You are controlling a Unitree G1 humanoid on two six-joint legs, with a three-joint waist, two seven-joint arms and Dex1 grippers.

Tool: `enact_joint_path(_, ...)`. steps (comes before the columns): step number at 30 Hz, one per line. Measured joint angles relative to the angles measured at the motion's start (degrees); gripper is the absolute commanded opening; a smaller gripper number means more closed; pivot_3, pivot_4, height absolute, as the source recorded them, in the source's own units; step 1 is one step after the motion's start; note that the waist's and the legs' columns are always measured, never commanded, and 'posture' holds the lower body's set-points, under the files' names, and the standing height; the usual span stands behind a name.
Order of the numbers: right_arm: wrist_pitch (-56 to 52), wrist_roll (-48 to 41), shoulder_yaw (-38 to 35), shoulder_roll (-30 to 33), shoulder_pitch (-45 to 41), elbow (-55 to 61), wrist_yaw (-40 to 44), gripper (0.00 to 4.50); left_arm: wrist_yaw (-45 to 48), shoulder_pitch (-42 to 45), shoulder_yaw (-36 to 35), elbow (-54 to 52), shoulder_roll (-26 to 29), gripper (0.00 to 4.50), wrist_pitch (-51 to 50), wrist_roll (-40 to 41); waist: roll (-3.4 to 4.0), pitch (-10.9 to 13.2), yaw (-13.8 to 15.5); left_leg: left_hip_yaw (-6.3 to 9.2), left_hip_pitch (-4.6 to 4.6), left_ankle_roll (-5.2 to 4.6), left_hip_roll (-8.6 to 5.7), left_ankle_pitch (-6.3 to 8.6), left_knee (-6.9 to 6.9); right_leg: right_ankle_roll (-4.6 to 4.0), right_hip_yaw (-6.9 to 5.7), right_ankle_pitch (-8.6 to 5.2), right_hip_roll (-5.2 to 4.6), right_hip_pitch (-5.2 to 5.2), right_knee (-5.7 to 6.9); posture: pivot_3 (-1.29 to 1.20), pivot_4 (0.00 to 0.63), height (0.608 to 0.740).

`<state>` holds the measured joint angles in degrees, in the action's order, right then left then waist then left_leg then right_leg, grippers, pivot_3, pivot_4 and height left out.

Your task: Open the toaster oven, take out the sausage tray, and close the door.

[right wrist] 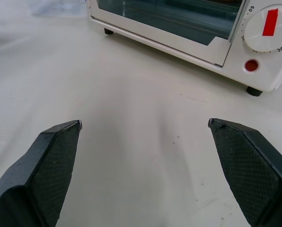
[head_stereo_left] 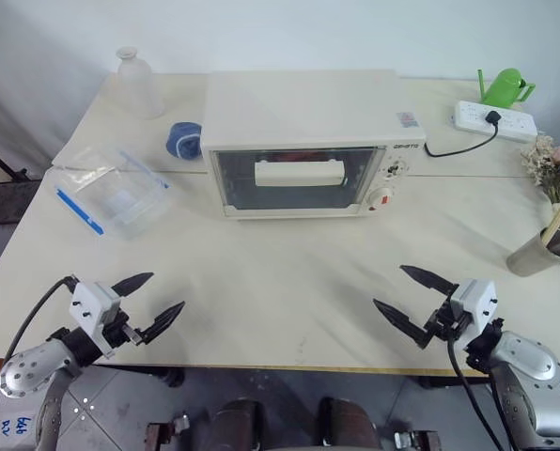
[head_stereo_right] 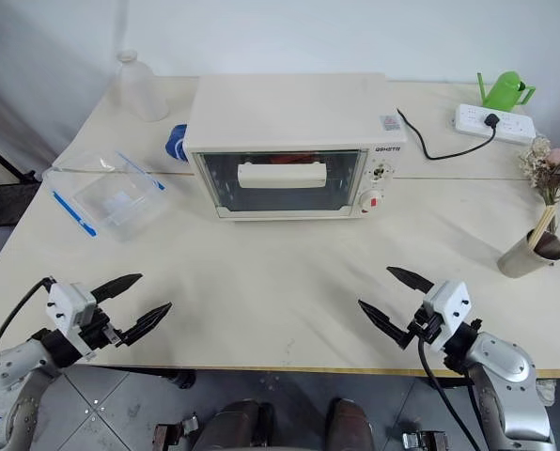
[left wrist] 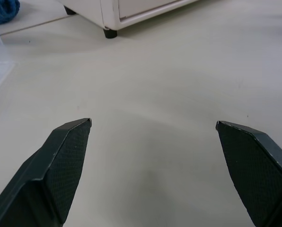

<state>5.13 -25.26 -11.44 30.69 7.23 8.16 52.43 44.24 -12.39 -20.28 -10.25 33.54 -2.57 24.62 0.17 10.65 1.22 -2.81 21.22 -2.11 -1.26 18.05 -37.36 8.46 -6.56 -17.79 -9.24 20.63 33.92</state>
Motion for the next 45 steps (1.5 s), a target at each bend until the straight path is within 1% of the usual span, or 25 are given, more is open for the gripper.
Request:
enact_joint_path(3,-1.98,-1.63,0.18,-0.59,-0.91,0.18,0.09,4.48,0.11,0.11,0.00,-0.01,-0.01,4.48,-0.99,0.56,0.00,0.00,-0.09,0.00,0.00,0.00,0.01,0.00,-0.01,0.00,0.00,0.00,0.01,0.00,0.00,0.00,0.150,0.740)
enact_joint_path(4,-3.61,-2.72,0.53,-0.80,-1.69,0.61,-0.07,4.48,0.38,0.12,-0.02,-0.10,-0.05,4.48,-2.56,2.15,0.00,0.00,-0.17,-0.01,0.00,0.00,0.02,0.00,-0.02,0.00,0.01,0.00,0.00,0.00,0.01,0.00,0.150,0.740)
enact_joint_path(7,-9.53,-6.14,2.51,-0.81,-5.25,4.04,-0.82,4.48,3.55,0.20,-0.79,-0.74,0.02,4.48,-8.48,10.04,0.00,0.00,-0.43,0.02,0.00,0.01,0.07,0.00,-0.04,-0.01,0.03,0.00,0.00,0.03,0.05,0.00,0.150,0.740)
enact_joint_path(10,-16.08,-9.48,3.03,-0.75,-10.10,6.70,-2.96,4.48,6.56,1.91,-3.79,-1.37,0.94,4.48,-13.81,19.04,0.00,0.00,-0.52,0.05,0.03,0.03,0.07,0.02,-0.10,-0.02,0.03,0.00,-0.03,0.04,0.06,0.00,0.150,0.740)
enact_joint_path(12,-20.75,-11.28,4.21,-0.88,-15.02,7.66,-5.13,4.48,8.47,3.98,-5.24,-1.53,2.84,4.48,-15.41,22.04,0.00,0.00,-0.59,0.06,0.04,0.04,0.06,0.02,-0.14,-0.02,0.03,0.00,-0.02,0.04,0.08,0.00,0.150,0.740)
enact_joint_path(14,-24.30,-11.92,5.28,-1.74,-20.74,7.76,-7.41,4.48,10.61,6.49,-5.56,-1.59,4.27,4.48,-15.86,22.81,0.02,0.00,-0.75,0.05,0.05,0.04,0.04,0.02,-0.15,-0.03,0.02,0.00,-0.01,0.05,0.09,0.00,0.150,0.740)
enact_joint_path(17,-26.50,-11.12,6.98,-4.14,-28.18,6.03,-10.27,4.48,11.64,7.90,-5.19,-1.29,4.19,4.48,-15.89,22.83,0.02,0.00,-1.23,0.05,0.08,0.06,0.03,0.05,-0.13,-0.03,-0.01,0.00,0.02,0.12,0.16,0.00,0.150,0.740)
enact_joint_path(20,-26.78,-9.35,8.52,-5.04,-32.20,3.34,-10.97,4.48,11.77,8.56,-4.36,-0.85,3.59,4.48,-16.05,22.60,0.02,0.00,-1.28,0.08,0.09,0.02,0.03,0.13,-0.12,-0.02,-0.09,0.00,0.02,0.21,0.34,0.00,0.150,0.740)
enact_joint_path(24,-27.00,-9.07,10.02,-6.20,-33.93,2.62,-9.41,4.48,11.73,8.51,-3.50,-0.73,2.65,4.48,-16.05,22.14,0.01,0.00,-1.38,0.05,0.23,-0.01,0.01,0.17,-0.20,-0.02,-0.10,0.00,0.00,0.51,0.71,0.00,0.150,0.740)
enact_joint_path(29,-26.82,-8.82,10.98,-6.30,-34.21,2.62,-6.88,4.48,11.05,7.87,-3.45,-0.34,2.09,4.48,-16.06,21.86,0.01,0.01,-1.63,-0.15,0.24,-0.01,0.08,0.17,-0.29,-0.02,-0.10,0.00,0.00,0.57,0.73,0.00,0.150,0.740)
enact_joint_path(31,-25.22,-8.32,11.42,-6.24,-33.99,2.88,-4.70,4.48,10.29,8.03,-3.45,-0.33,1.62,4.48,-16.04,21.52,0.01,0.01,-1.78,-0.30,0.24,-0.01,0.12,0.17,-0.28,-0.02,-0.09,0.00,0.00,0.65,0.74,0.00,0.150,0.740)
enact_joint_path(33,-22.38,-6.70,12.31,-5.19,-31.97,3.51,-1.88,4.48,8.92,9.01,-3.47,-0.18,0.59,4.48,-16.00,21.38,0.00,0.01,-1.63,-0.29,0.24,0.00,0.12,0.17,-0.29,-0.02,-0.09,0.00,0.00,0.70,0.84,0.00,0.150,0.740)
enact_joint_path(36,-17.62,-3.21,14.21,-3.27,-28.81,3.78,2.00,4.50,7.82,11.92,-3.41,0.59,0.09,3.87,-16.29,21.54,-0.01,0.01,-1.57,-0.43,0.25,0.00,0.11,0.18,-0.30,-0.02,-0.06,0.00,-0.02,0.76,0.84,0.00,0.150,0.740)
enact_joint_path(38,-14.61,-0.38,15.59,-1.56,-26.93,3.72,4.32,4.50,7.47,14.97,-3.85,1.91,0.11,3.30,-16.95,22.73,-0.02,0.01,-1.52,-0.47,0.25,0.01,0.13,0.18,-0.34,-0.02,-0.07,0.00,-0.01,0.76,0.84,0.00,0.150,0.740)
enact_joint_path(40,-12.87,0.87,16.04,-1.56,-26.13,3.26,5.22,4.50,7.21,17.65,-3.93,2.71,0.09,2.61,-17.44,23.29,-0.03,0.02,-1.69,-0.61,0.24,0.01,0.15,0.18,-0.34,-0.02,-0.06,0.00,-0.02,0.79,0.82,0.00,0.150,0.740)
enact_joint_path(41,-12.43,1.16,15.76,-1.66,-26.12,3.00,5.19,4.50,7.00,20.10,-3.45,4.03,-0.14,2.28,-17.47,23.12,-0.03,0.02,-1.55,-0.60,0.24,0.01,0.15,0.18,-0.39,-0.02,-0.08,0.00,-0.03,0.79,0.84,0.00,0.150,0.740)
enact_joint_path(43,-11.30,1.97,15.21,-2.15,-26.84,1.96,4.50,4.50,4.86,28.39,-1.20,7.98,-2.41,1.64,-17.01,21.04,-0.07,0.04,-1.00,-0.49,0.32,0.01,0.16,0.18,-0.65,-0.03,-0.15,-0.01,-0.01,0.74,0.94,0.00,0.150,0.740)
enact_joint_path(45,-9.84,2.87,15.30,-2.32,-27.05,1.23,4.31,4.50,2.95,34.70,2.06,11.05,-5.30,1.01,-15.67,17.95,-0.12,0.01,-0.70,-0.54,0.33,-0.02,0.08,0.20,-0.69,-0.02,-0.11,0.00,-0.08,0.70,0.92,0.00,0.150,0.740)
